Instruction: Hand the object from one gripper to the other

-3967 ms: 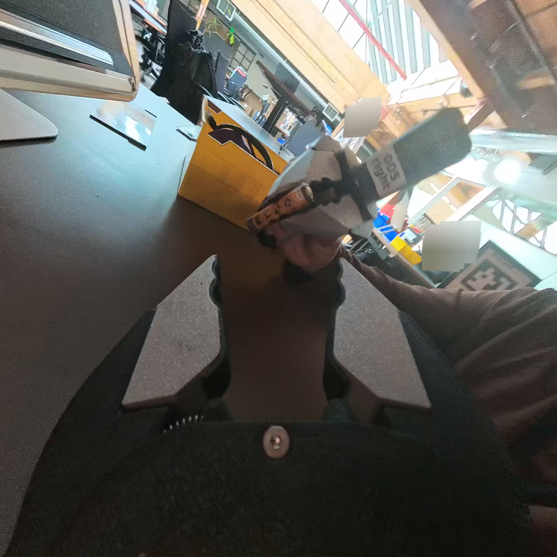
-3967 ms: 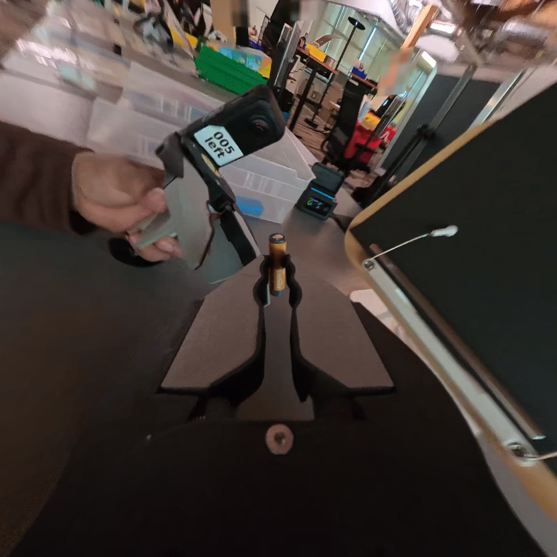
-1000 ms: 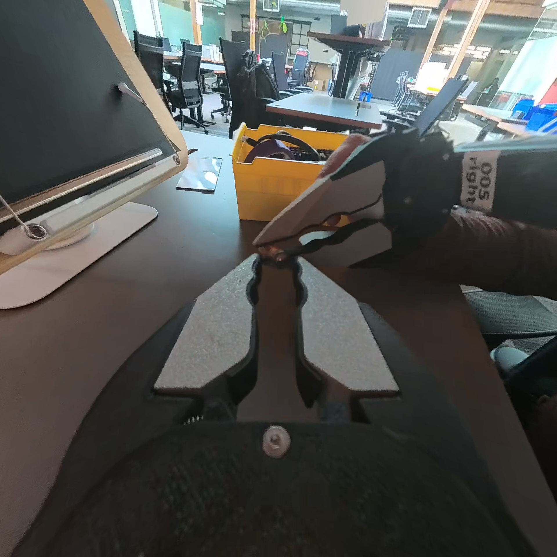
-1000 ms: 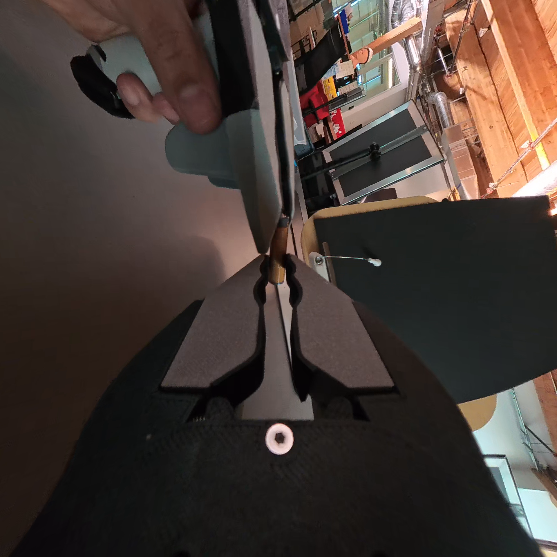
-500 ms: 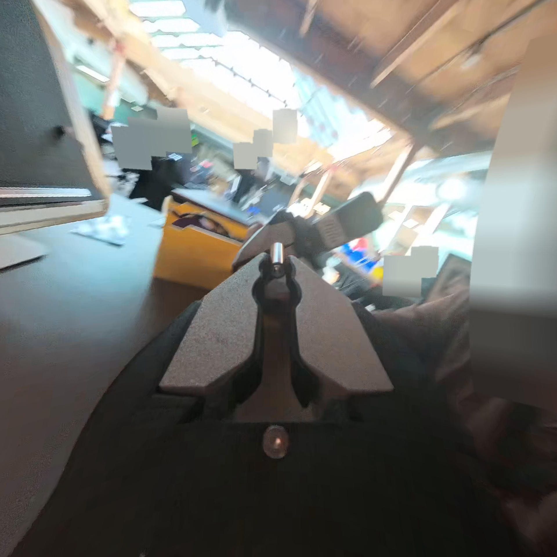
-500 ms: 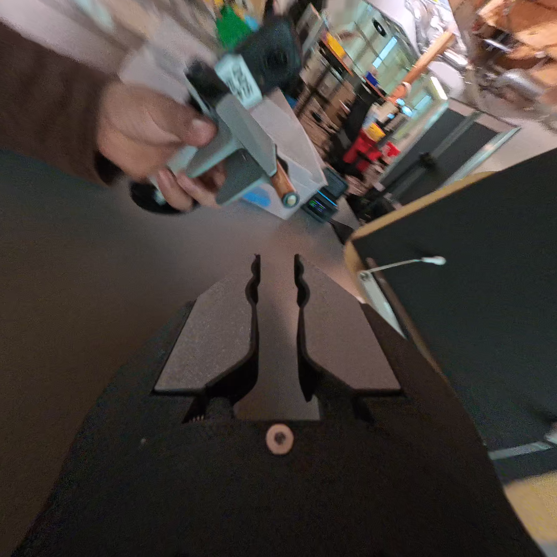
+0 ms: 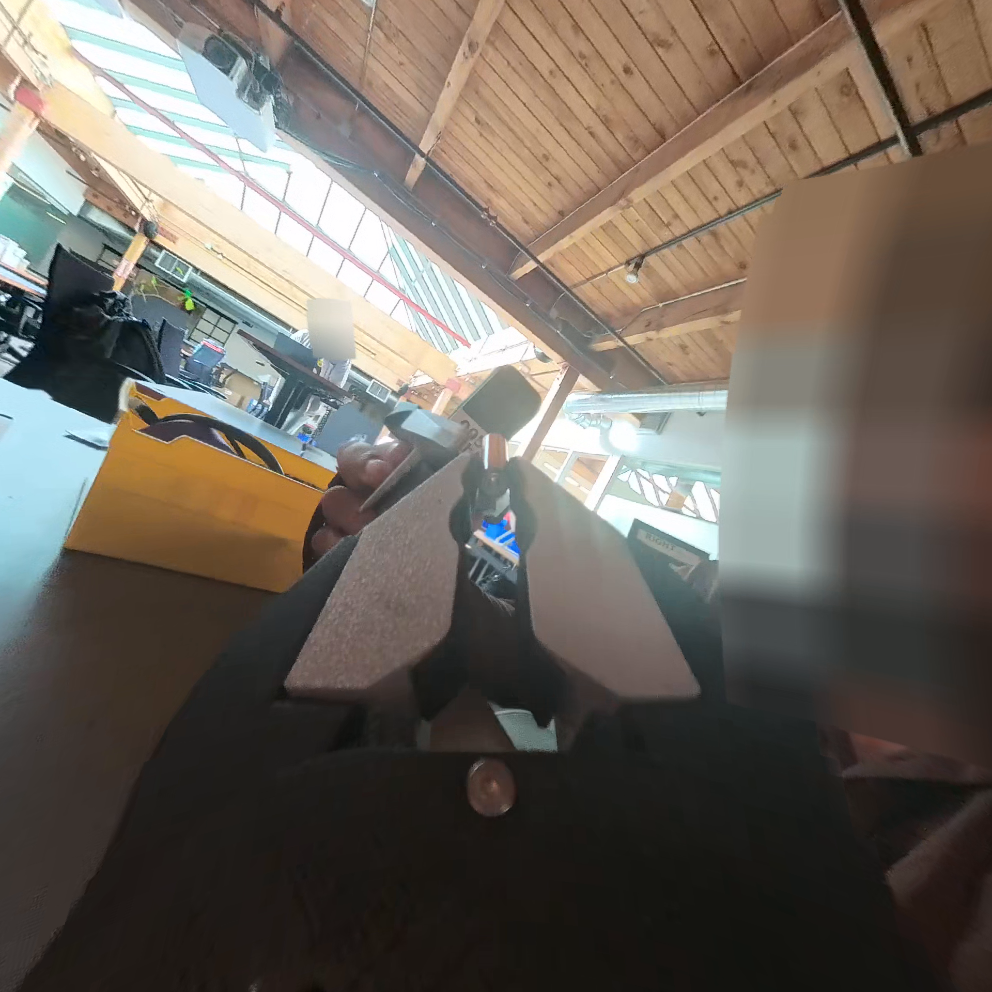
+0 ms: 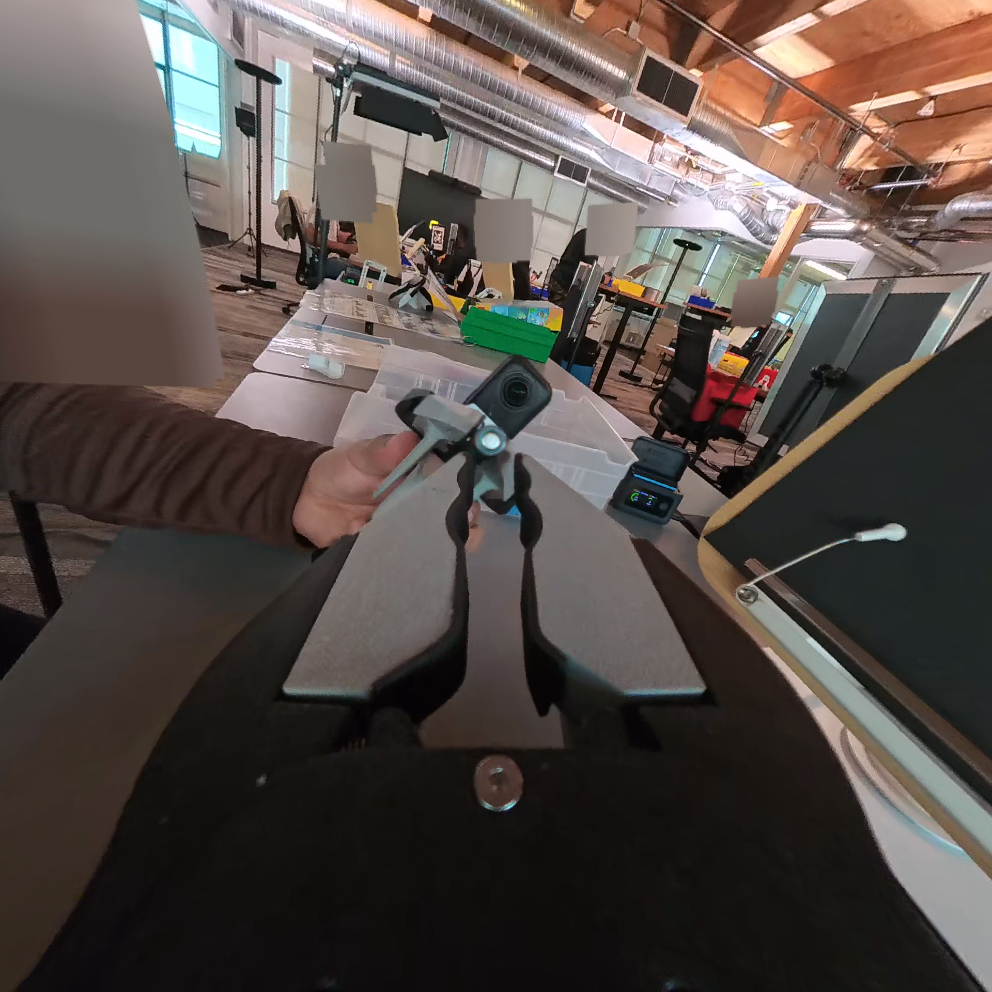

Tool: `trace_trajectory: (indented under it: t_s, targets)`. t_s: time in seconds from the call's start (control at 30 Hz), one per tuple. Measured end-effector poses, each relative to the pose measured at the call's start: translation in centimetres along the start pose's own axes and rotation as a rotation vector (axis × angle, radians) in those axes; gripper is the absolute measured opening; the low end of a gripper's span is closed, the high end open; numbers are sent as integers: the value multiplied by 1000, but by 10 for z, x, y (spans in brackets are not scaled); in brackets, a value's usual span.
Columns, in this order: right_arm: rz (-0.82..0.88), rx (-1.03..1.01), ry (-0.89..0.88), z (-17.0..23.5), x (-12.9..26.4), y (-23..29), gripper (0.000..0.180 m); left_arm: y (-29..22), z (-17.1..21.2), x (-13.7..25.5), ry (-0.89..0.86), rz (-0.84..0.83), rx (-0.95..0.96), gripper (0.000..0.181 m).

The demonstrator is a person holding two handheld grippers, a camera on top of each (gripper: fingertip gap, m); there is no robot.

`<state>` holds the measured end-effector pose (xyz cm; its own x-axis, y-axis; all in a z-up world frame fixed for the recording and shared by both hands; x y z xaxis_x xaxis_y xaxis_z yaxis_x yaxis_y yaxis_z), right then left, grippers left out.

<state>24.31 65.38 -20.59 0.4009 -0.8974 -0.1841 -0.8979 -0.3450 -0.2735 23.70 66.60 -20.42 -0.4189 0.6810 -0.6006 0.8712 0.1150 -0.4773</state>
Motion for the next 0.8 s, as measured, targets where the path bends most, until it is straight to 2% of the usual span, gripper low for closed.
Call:
trace_trajectory:
  t_s: [0.03,0.43,0.5,0.57,0.67,0.73,0.8]
  targets:
    - [-6,8,5,1,0,1,8,1,0,1,-3,-2,13,7]
    - [-3,60,39,1,-2,4,8,3,7,0,27,0,83,7]
    - [5,50,85,6,0,0,7,11,7,2,52,-60,49,10]
    - [55,56,163,15,5,-12,7,29,8,11,139,-215,-88,12]
    - [111,12,364,45,17,-29,6,55,17,34,394,-476,-400,20]
    - [95,-109,483,66,26,-31,6,62,24,43,546,-562,-571,26]
    - [53,-238,557,79,32,-27,7,64,29,44,629,-580,-702,37]
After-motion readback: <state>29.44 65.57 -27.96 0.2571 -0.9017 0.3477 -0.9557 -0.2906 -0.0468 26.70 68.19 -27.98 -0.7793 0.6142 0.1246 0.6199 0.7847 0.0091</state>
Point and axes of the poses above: each gripper's, where its closed fingertips meet, x back along the fingers, z out of its underside, y = z × x across the jaws, the point moved 1 cm from there along x, back along the fingers, and after that the axes turned 7 degrees about -y, right-handed, at the moved point
